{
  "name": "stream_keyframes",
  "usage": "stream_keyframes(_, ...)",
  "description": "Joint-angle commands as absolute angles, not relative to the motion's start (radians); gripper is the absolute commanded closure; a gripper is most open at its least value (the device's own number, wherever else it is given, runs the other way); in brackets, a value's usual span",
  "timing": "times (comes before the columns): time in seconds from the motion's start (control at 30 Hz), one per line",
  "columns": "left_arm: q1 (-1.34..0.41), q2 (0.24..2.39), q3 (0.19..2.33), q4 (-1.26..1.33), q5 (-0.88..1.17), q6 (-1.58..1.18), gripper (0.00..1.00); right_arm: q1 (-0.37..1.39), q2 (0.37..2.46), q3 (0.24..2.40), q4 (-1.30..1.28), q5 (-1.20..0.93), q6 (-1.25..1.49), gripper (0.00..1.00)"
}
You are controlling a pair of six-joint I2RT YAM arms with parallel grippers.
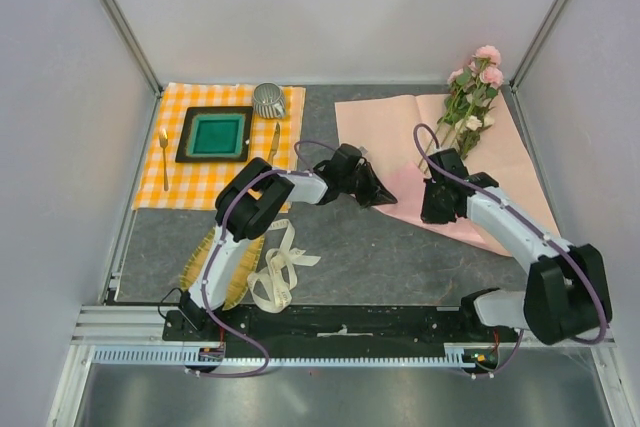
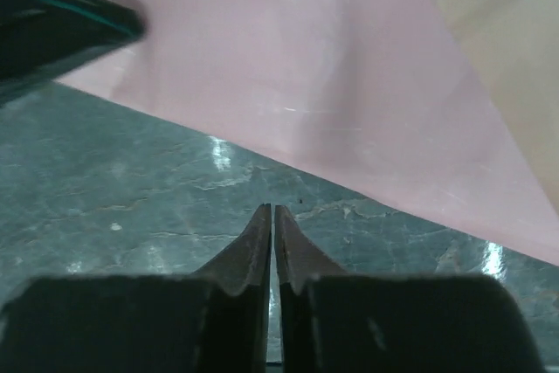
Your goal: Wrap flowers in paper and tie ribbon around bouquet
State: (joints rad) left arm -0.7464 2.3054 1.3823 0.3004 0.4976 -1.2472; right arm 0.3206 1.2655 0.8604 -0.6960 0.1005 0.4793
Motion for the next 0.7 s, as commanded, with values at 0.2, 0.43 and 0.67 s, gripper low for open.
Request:
stream_keyframes(0.2, -0.746, 2.342, 1.413, 0.149, 0.463, -1.295, 0.99, 0.134, 1.367, 0.694, -0.563, 0.146, 0.575, 1.0)
stream_keyframes(0.43, -0.744, 2.345, 1.417, 0.138, 0.469, -1.299, 0.99, 0.025, 1.312, 0.672, -0.587, 0.173, 0.604, 1.0)
stream_keyframes(0.67, -0.741, 2.361, 1.433, 0.14, 0.497, -1.299, 0.99, -0.051, 1.258, 0.709, -0.634, 0.077, 0.631, 1.0)
